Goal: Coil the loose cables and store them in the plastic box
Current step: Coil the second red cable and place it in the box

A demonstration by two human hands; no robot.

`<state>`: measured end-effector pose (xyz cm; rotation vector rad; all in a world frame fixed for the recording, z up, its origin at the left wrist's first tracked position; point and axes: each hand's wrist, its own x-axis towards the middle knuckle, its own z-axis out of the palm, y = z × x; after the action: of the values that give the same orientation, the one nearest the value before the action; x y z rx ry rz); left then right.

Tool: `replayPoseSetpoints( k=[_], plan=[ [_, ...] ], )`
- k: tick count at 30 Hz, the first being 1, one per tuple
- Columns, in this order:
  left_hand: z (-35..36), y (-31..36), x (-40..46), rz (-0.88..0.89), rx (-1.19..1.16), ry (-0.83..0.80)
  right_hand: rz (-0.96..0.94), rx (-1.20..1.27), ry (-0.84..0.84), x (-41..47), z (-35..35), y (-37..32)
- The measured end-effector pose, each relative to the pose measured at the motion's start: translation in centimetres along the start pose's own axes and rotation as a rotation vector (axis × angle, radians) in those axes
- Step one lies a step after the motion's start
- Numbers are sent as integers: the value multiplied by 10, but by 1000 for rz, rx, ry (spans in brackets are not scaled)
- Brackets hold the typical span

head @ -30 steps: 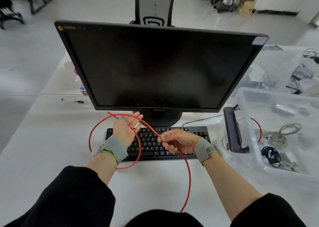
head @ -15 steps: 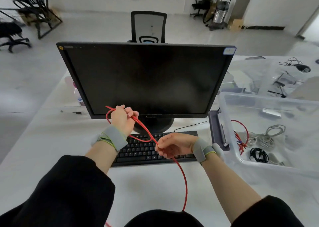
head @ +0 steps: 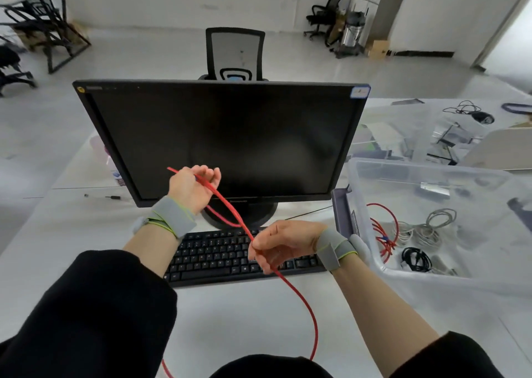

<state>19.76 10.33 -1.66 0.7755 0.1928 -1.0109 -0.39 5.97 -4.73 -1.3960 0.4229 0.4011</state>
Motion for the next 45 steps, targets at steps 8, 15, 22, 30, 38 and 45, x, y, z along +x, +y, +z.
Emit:
replayPoseSetpoints(
  k=[8, 15, 22, 30, 38, 45],
  plan=[
    [20, 2, -8, -8, 165, -165, -65, 60, 7, 8, 12, -14],
    [4, -24, -13, -132, 223, -168, -263, 253, 249, 9, 8, -14],
    [3, 0, -4, -114, 161, -173, -112, 30, 112, -8, 2, 2],
    [29, 13, -27, -148, 254, -463, 147, -209, 591, 23, 8, 33],
    [56, 32, -44, -84, 238, -640, -30, 277, 751, 20, -12, 48],
    [84, 34, -60, -16, 104, -600, -181, 495, 695, 13, -23, 32]
  ],
)
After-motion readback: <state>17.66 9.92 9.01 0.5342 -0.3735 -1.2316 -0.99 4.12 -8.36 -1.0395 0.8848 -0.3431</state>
